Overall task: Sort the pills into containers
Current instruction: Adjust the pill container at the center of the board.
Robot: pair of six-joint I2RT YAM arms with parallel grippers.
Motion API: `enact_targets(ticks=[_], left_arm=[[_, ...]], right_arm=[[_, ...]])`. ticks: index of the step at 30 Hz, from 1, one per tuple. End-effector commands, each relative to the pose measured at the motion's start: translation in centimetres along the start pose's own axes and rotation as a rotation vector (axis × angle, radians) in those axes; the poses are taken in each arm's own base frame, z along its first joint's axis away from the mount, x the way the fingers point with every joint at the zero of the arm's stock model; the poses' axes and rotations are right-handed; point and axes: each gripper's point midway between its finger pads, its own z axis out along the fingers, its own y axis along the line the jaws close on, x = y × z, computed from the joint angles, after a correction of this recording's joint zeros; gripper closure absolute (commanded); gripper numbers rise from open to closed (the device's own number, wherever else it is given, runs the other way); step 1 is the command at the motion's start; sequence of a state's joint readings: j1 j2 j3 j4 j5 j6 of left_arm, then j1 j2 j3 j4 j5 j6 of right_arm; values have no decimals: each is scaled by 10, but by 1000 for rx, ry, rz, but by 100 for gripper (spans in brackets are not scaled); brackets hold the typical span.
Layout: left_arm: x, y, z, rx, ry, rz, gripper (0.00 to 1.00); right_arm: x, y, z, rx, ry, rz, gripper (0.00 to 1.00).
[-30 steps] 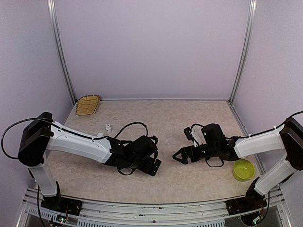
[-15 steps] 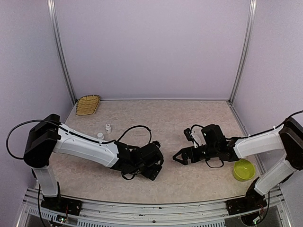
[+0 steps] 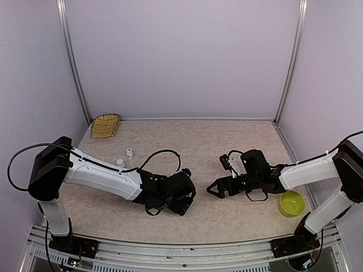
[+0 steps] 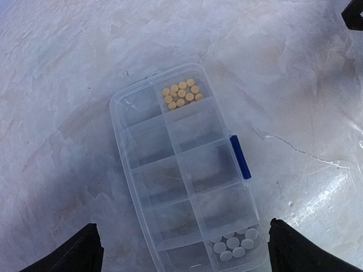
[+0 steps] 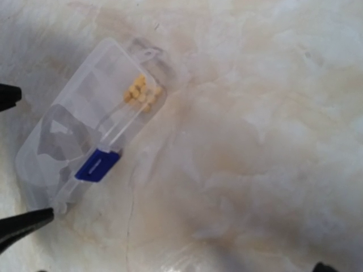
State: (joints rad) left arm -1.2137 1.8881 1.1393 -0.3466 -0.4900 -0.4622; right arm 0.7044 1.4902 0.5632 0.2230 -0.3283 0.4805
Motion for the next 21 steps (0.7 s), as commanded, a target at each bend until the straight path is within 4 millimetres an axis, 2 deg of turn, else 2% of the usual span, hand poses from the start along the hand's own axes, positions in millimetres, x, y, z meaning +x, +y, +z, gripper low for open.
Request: enact_targets(ticks=[1, 21], left_arm=[[5, 8, -2, -40, 4, 27, 1], [10, 31, -7, -94, 9, 22, 1]], right_arm=[[-5, 0, 1, -9, -16, 5, 0], [-5, 1, 1, -14, -16, 6, 0]])
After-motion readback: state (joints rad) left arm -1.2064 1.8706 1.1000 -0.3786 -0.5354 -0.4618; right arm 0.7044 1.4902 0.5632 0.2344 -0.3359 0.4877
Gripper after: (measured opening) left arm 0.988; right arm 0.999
